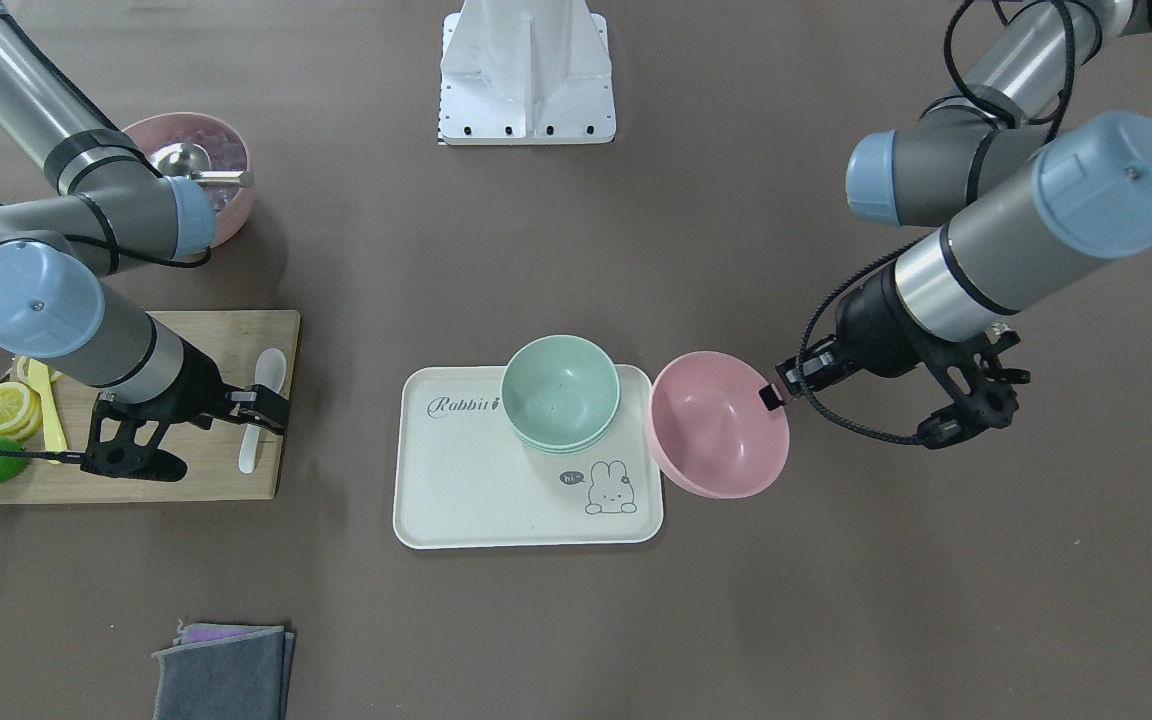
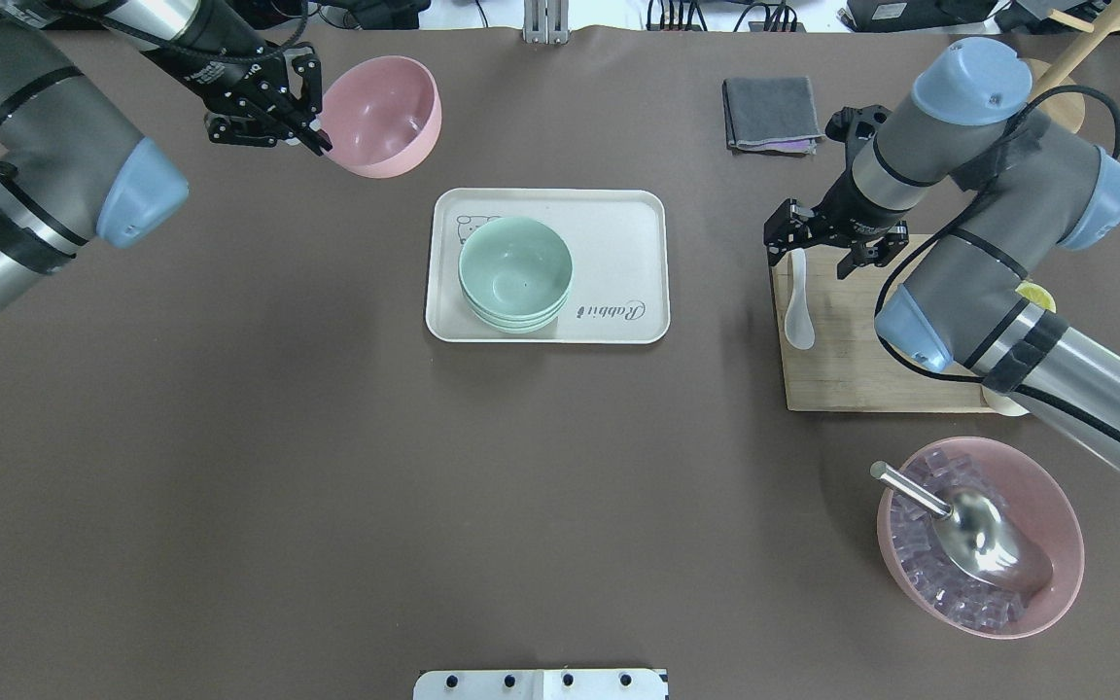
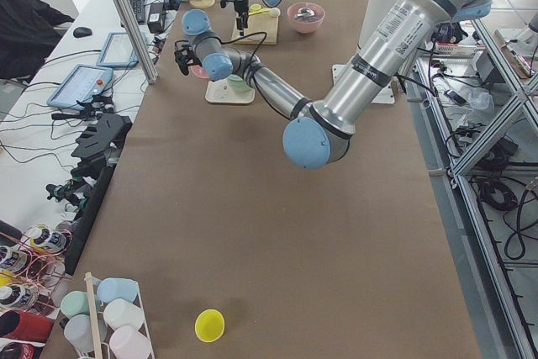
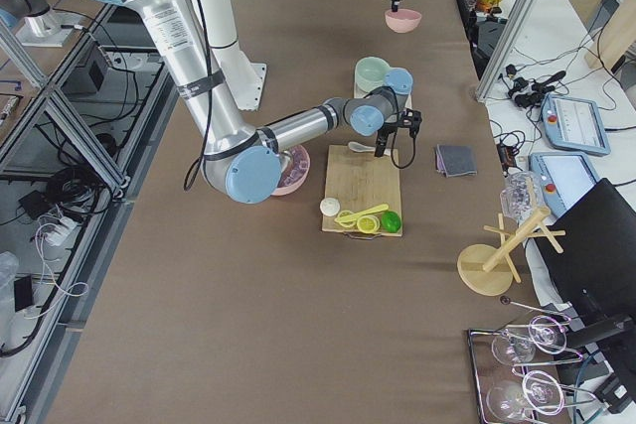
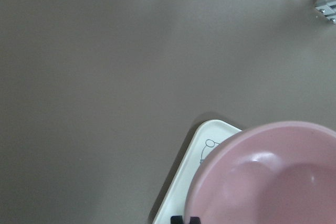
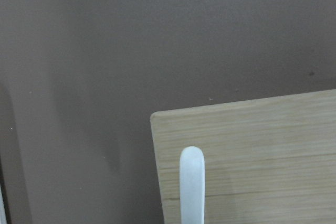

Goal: Stack pink bowl on green and place spoon
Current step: 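Lift the pink bowl toward the tray while the right gripper reaches the spoon, then lower the pink bowl onto the green bowls while the right gripper lifts the white spoon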

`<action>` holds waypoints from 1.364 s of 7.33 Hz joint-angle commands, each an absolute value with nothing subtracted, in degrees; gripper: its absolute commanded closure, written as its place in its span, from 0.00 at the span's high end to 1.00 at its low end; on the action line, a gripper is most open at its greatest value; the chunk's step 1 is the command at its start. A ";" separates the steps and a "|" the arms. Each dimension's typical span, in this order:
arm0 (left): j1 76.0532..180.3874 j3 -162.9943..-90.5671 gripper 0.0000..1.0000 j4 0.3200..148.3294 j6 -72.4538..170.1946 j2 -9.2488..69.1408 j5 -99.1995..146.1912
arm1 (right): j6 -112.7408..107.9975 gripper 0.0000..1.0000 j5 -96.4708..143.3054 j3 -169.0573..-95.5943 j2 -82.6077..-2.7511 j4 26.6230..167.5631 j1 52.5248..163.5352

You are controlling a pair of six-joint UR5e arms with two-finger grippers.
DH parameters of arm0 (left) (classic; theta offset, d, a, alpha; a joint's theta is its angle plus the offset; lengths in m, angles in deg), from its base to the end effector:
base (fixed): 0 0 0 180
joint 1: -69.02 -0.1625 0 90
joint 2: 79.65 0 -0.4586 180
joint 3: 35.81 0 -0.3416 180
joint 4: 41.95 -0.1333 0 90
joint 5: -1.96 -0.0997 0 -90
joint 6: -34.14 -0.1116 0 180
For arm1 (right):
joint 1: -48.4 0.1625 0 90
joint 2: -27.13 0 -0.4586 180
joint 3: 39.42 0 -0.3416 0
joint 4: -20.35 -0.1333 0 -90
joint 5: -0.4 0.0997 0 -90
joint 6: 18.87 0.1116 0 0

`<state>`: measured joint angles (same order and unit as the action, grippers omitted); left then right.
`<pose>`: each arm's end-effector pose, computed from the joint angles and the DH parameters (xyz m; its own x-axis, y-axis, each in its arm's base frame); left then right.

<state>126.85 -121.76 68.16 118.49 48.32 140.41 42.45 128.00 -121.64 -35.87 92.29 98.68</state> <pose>0.3221 -0.6056 0.2962 0.3347 -0.4095 -0.8487 0.2070 0.9106 -0.3578 -0.3739 -0.5521 0.4686 0.6252 0.1575 0.7644 -0.0834 0.9873 -0.1352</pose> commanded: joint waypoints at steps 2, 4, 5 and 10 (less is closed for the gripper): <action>124.58 -121.86 0.00 68.17 120.09 49.02 138.90 | 43.71 0.86 125.99 -121.60 -36.41 92.33 97.18; 122.82 -121.77 0.00 68.44 120.27 49.20 136.88 | 43.09 0.85 125.90 -121.51 -37.12 92.42 97.18; 122.81 -121.86 0.00 68.44 120.27 49.20 136.87 | 43.09 0.74 125.03 -121.51 -37.21 92.42 97.00; 122.81 -121.77 0.00 68.52 120.10 49.02 136.09 | 43.88 0.00 125.46 -121.95 -36.42 92.59 98.48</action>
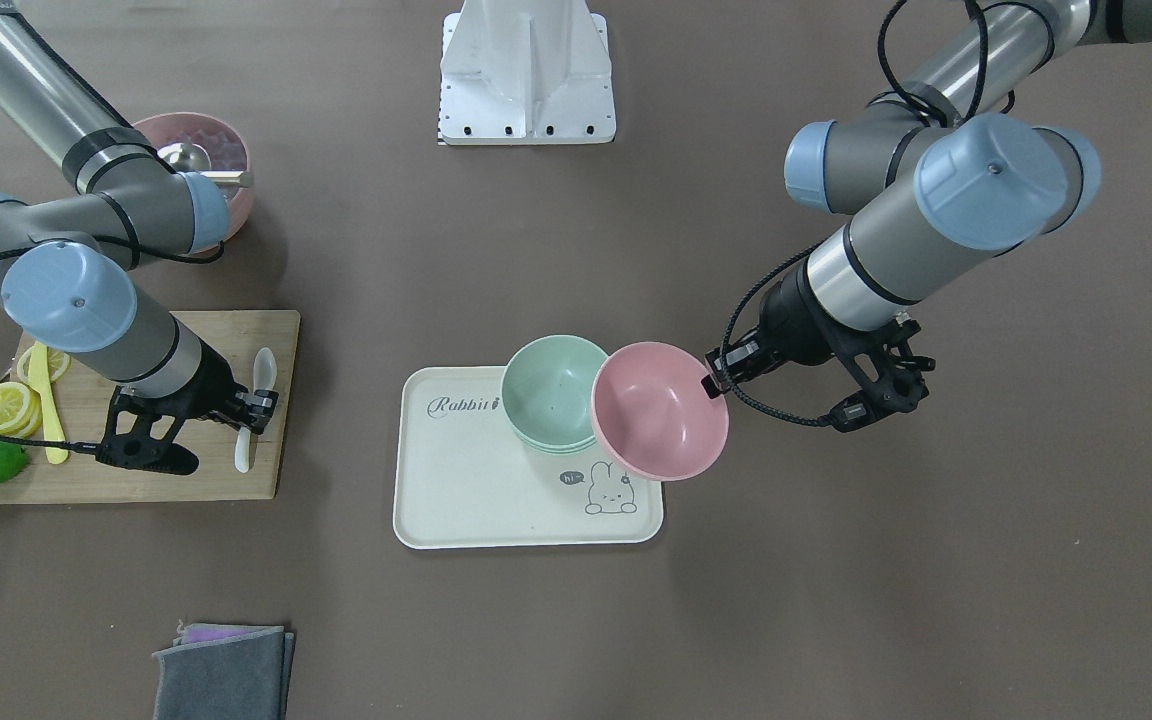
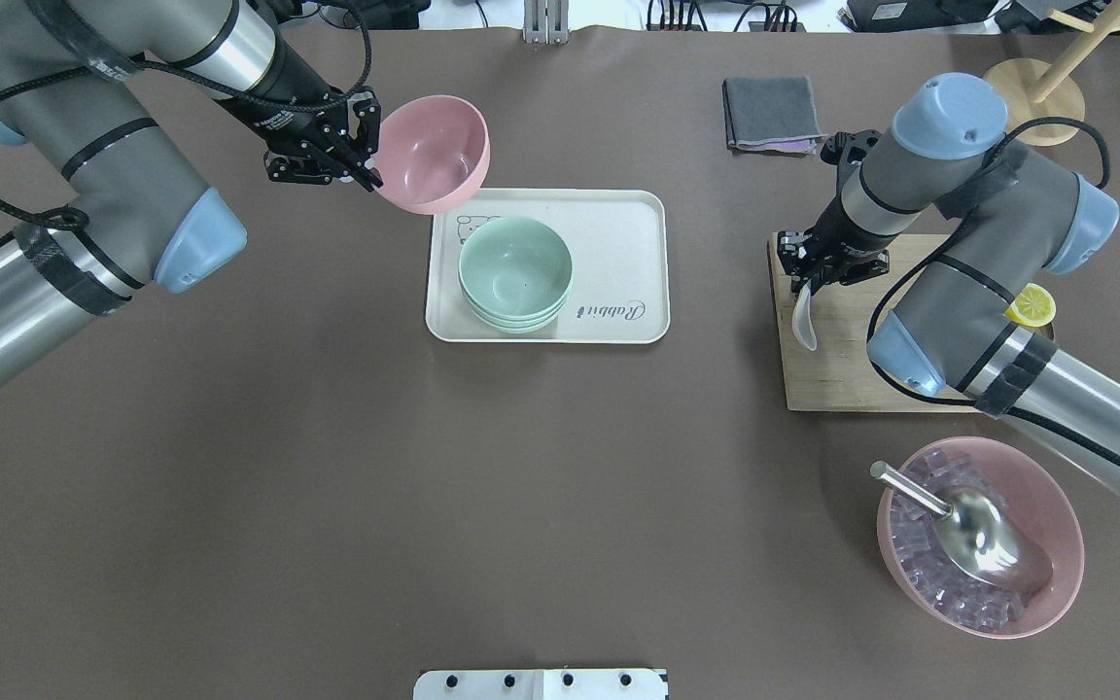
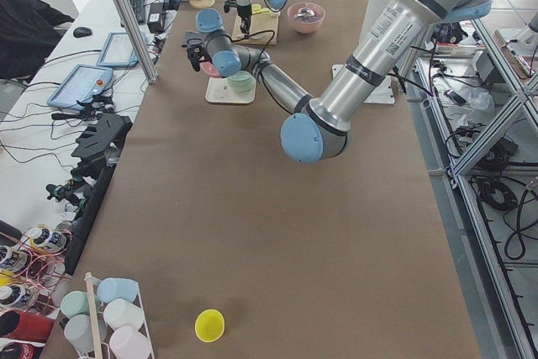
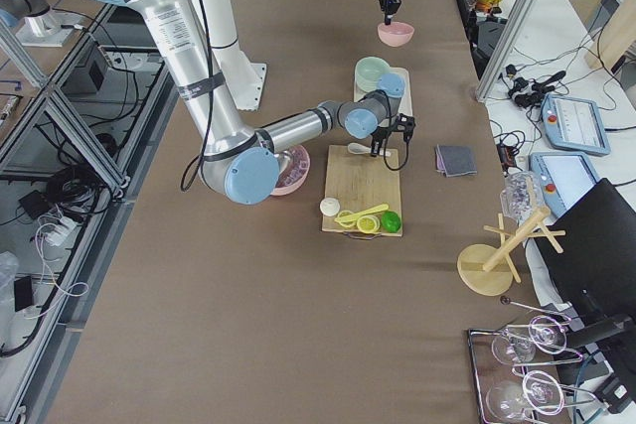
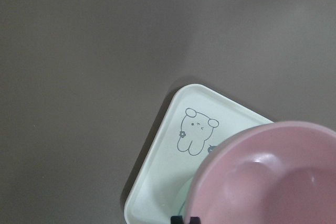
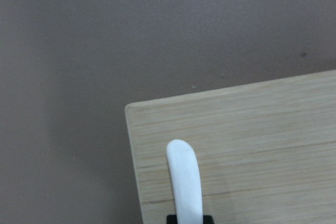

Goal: Stack pink bowl on green and place spoon
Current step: 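Lower the pink bowl onto the green bowls while the right gripper lifts the white spoon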

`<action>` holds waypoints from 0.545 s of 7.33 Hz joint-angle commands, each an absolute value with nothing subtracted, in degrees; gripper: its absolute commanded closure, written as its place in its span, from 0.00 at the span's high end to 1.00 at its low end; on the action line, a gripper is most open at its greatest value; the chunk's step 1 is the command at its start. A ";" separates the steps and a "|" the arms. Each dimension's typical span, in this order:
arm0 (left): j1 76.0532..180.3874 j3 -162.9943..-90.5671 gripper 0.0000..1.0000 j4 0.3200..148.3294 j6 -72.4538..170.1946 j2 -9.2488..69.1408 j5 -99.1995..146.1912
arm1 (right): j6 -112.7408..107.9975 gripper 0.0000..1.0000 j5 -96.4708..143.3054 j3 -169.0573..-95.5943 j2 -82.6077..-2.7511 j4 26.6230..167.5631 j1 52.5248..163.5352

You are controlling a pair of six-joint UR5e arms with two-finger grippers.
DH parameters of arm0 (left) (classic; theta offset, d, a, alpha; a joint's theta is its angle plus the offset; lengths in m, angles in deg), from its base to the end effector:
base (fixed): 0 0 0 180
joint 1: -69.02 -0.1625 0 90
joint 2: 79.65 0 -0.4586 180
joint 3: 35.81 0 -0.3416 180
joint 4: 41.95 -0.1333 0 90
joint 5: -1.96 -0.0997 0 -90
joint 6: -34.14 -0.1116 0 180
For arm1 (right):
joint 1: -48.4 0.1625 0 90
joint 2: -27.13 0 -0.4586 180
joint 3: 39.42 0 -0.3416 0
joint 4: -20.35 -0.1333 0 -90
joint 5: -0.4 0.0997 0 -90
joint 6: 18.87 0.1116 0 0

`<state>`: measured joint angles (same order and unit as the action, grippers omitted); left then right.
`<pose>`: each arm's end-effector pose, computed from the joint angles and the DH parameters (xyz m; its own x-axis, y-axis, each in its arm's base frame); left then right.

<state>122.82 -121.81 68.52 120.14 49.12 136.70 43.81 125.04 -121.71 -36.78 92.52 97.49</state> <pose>0.3632 -0.5889 0.2885 0.3521 -0.3971 -0.8475 0.2076 0.9161 -0.3430 -0.3798 -0.5450 0.4818 0.6539 0.1780 0.7353 -0.1145 0.9840 -0.1363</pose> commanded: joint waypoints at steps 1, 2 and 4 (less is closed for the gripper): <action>122.47 -121.86 0.00 68.61 120.10 49.11 135.82 | 43.79 0.00 127.64 -122.30 -36.33 92.59 100.32; 122.46 -121.86 0.00 68.61 120.18 49.20 135.82 | 43.79 0.00 130.71 -122.73 -35.81 92.59 102.60; 120.45 -122.03 0.00 68.61 121.23 49.20 135.56 | 43.79 0.00 132.32 -124.14 -35.80 92.68 104.12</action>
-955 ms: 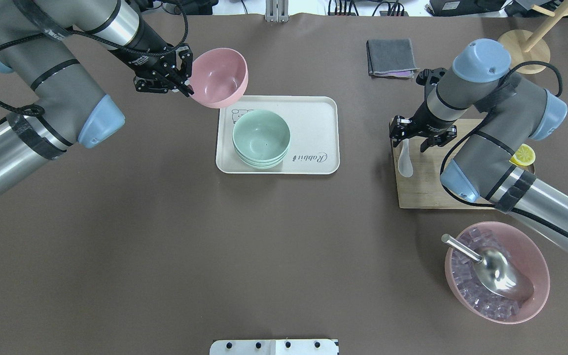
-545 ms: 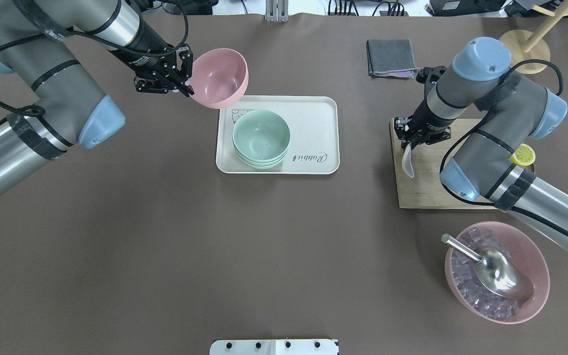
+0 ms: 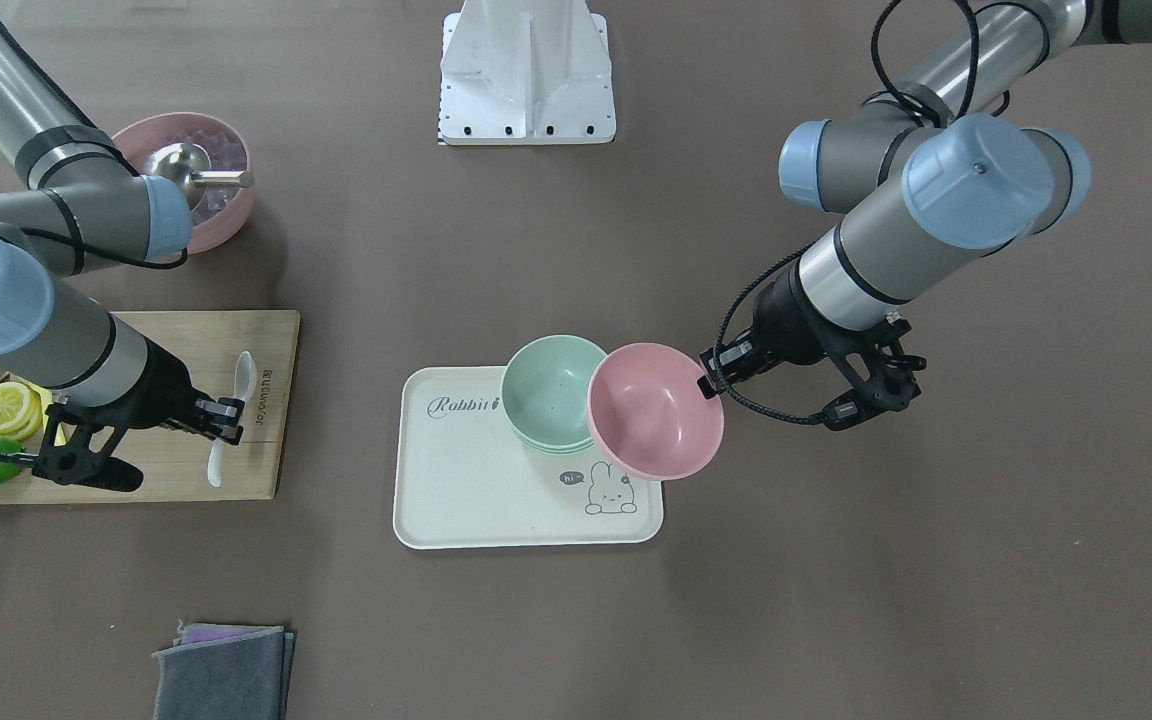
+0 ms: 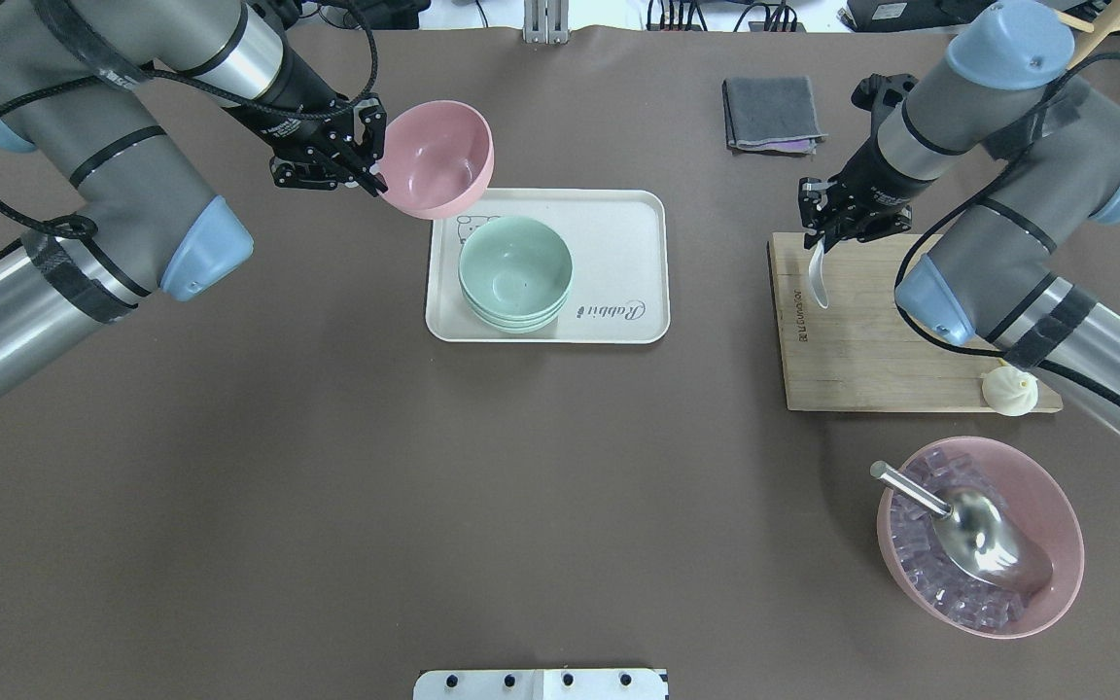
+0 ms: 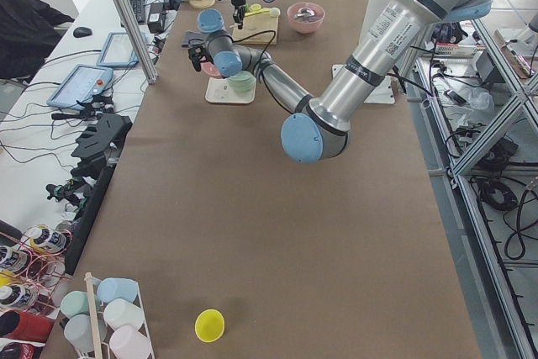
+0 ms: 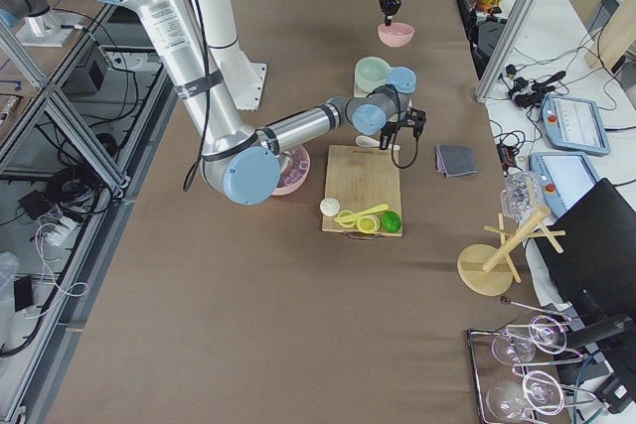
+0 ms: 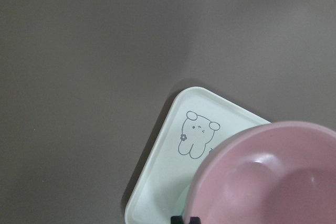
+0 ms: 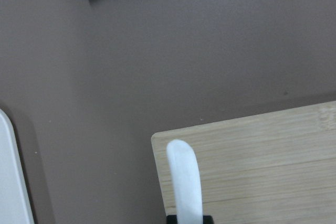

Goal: Stack pink bowl on green and place spoon
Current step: 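Lower the pink bowl onto the green bowls while the right gripper lifts the white spoon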

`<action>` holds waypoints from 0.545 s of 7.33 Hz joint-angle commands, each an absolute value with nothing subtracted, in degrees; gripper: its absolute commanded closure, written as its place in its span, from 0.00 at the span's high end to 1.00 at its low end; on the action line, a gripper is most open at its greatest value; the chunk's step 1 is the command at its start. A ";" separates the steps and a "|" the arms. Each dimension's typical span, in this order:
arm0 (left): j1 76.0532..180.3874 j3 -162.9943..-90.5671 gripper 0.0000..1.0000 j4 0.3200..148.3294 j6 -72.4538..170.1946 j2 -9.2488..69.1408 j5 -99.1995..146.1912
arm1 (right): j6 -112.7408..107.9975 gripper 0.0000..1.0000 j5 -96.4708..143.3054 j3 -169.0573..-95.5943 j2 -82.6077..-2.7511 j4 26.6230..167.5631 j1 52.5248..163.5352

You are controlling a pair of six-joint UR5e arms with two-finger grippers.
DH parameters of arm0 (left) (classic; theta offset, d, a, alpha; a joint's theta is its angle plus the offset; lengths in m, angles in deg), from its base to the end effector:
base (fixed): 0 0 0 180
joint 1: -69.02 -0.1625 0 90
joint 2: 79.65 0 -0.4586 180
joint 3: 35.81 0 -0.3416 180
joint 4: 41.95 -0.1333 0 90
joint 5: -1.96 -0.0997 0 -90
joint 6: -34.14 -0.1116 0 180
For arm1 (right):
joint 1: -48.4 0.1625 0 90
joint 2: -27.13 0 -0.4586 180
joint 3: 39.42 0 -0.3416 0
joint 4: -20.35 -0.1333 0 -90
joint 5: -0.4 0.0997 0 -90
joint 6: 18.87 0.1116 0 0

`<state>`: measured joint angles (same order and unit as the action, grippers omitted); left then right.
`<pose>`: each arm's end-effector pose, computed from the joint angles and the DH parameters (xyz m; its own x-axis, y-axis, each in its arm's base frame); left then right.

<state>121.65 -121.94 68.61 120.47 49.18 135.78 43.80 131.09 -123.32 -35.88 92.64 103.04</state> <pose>0.3745 -0.5826 0.2874 0.3574 -0.3919 -0.8477 0.2045 0.9185 -0.3384 -0.3314 -0.5716 0.4533 0.5776 0.2125 0.7882 -0.1326 0.9771 -0.1662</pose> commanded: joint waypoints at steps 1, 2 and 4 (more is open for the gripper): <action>117.74 -122.03 0.00 68.61 121.76 49.98 132.16 | 43.79 0.00 132.49 -125.10 -35.71 94.07 104.21; 114.76 -121.68 0.00 68.61 123.68 51.56 130.13 | 43.71 0.00 132.41 -125.11 -35.37 94.26 104.30; 112.98 -121.07 0.00 68.96 123.44 52.19 129.84 | 43.71 0.00 132.15 -125.11 -35.36 94.09 104.30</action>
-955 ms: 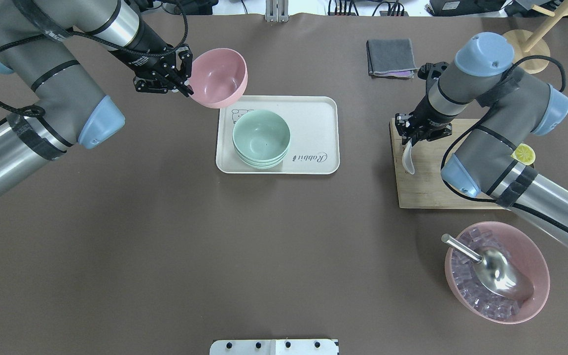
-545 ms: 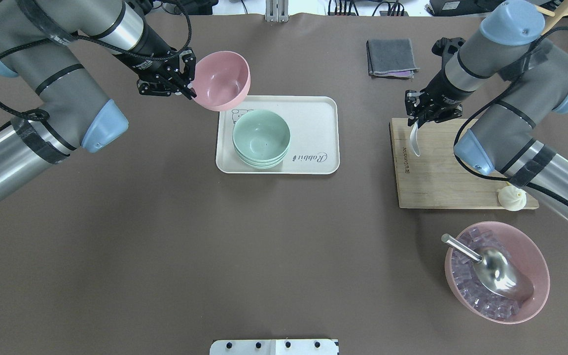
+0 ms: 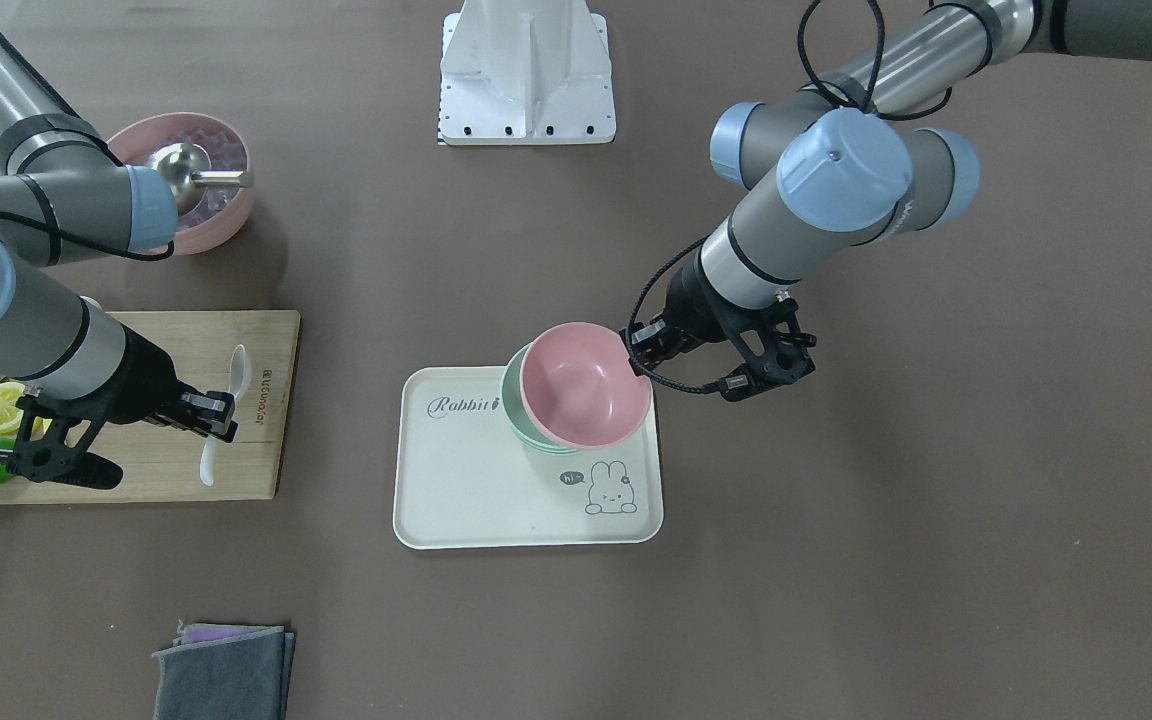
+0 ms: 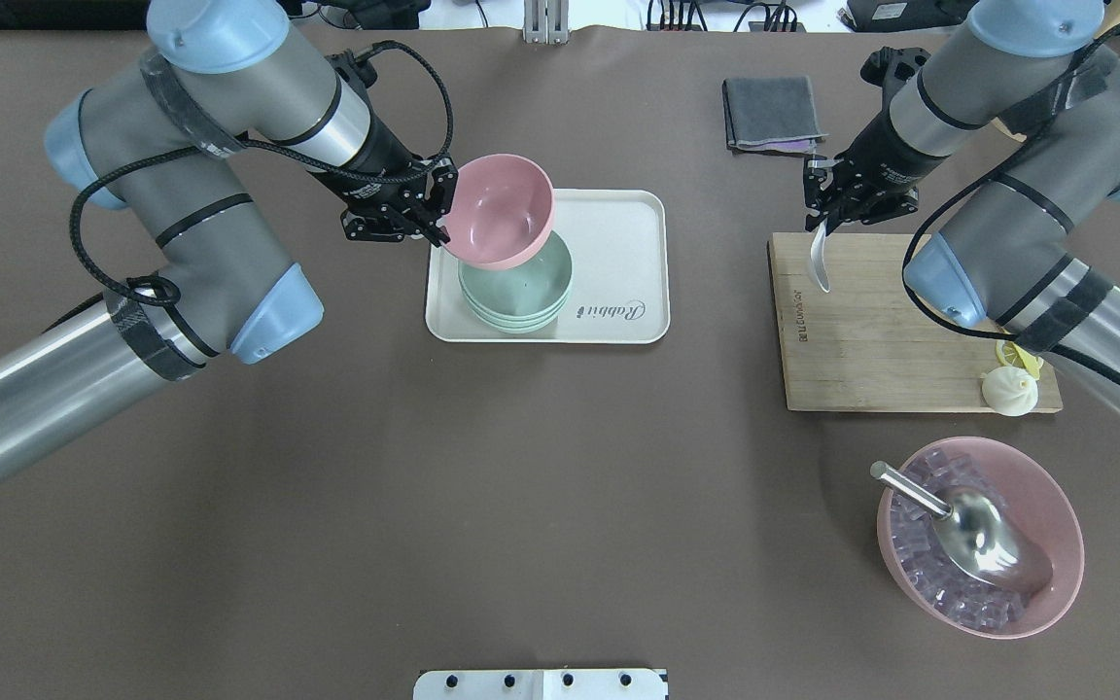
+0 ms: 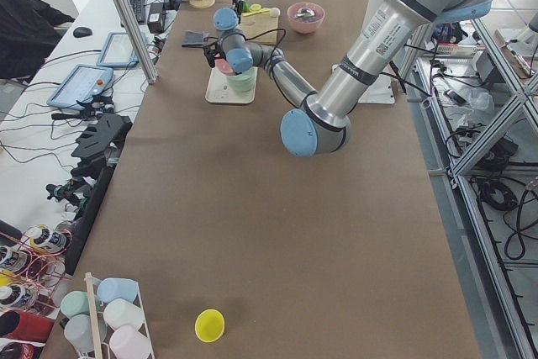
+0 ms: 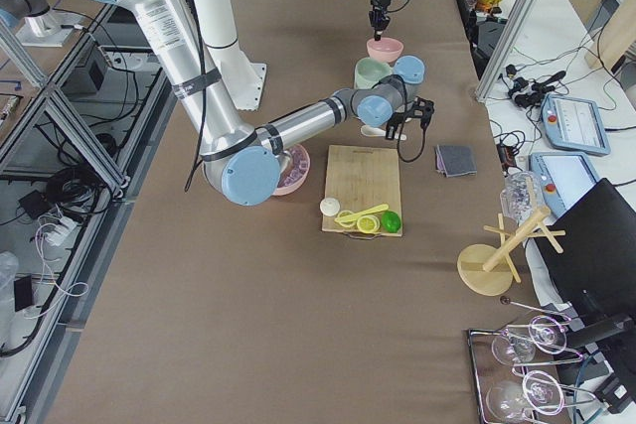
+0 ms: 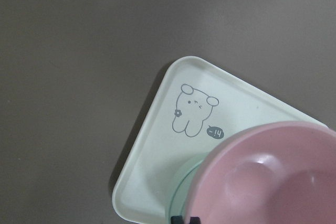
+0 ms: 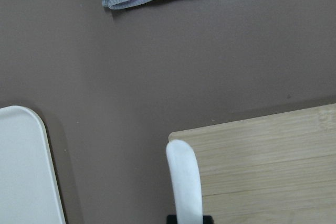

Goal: Stack pink bowl on green and place spoon
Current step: 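Lower the pink bowl onto the green bowls while the right gripper lifts the white spoon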

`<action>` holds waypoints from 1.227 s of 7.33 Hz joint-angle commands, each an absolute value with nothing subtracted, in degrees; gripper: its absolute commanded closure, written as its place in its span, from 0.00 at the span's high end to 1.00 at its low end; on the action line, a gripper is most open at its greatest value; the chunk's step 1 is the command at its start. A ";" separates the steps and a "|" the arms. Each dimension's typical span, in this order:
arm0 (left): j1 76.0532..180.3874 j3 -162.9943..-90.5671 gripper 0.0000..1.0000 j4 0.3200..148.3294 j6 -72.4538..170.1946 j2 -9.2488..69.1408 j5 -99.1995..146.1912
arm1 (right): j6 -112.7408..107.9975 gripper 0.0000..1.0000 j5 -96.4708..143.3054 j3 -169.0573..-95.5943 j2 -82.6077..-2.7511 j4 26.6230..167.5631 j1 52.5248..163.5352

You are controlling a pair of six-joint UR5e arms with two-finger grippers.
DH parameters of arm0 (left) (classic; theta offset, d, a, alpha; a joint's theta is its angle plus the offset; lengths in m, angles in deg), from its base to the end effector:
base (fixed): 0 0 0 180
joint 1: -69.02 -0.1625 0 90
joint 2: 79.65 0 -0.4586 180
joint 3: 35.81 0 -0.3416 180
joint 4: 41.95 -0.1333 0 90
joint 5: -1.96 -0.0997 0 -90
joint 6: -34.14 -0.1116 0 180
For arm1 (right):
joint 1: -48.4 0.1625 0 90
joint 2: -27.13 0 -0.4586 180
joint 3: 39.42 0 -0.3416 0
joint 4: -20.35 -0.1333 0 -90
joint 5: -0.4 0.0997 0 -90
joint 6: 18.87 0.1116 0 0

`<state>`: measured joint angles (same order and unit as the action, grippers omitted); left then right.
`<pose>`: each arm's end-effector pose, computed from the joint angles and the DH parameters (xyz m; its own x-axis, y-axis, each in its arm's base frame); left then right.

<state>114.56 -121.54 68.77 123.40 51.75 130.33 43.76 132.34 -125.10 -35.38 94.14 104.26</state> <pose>0.4465 -0.5464 0.2625 0.3752 -0.3678 -0.8509 0.1867 0.9291 -0.3194 -0.3193 -0.5755 0.4358 0.5589 0.2149 0.8009 -0.1360 0.9765 -0.1671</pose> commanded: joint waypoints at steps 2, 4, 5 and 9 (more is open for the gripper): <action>112.88 -120.98 0.00 68.88 121.00 52.01 130.28 | 43.71 0.00 132.23 -125.20 -35.36 94.09 104.30; 112.88 -121.07 0.00 68.87 120.10 51.92 130.37 | 43.71 0.00 132.32 -125.20 -35.27 94.09 104.38; 112.62 -121.07 0.85 68.96 119.92 51.92 130.02 | 43.71 0.00 132.32 -125.20 -35.27 94.09 104.30; 116.81 -121.77 0.98 70.63 120.10 51.92 130.45 | 43.97 0.00 132.49 -126.69 -32.92 94.44 104.21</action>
<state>114.39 -121.51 70.55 120.23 51.96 130.03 43.87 132.44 -126.48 -34.41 94.34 104.27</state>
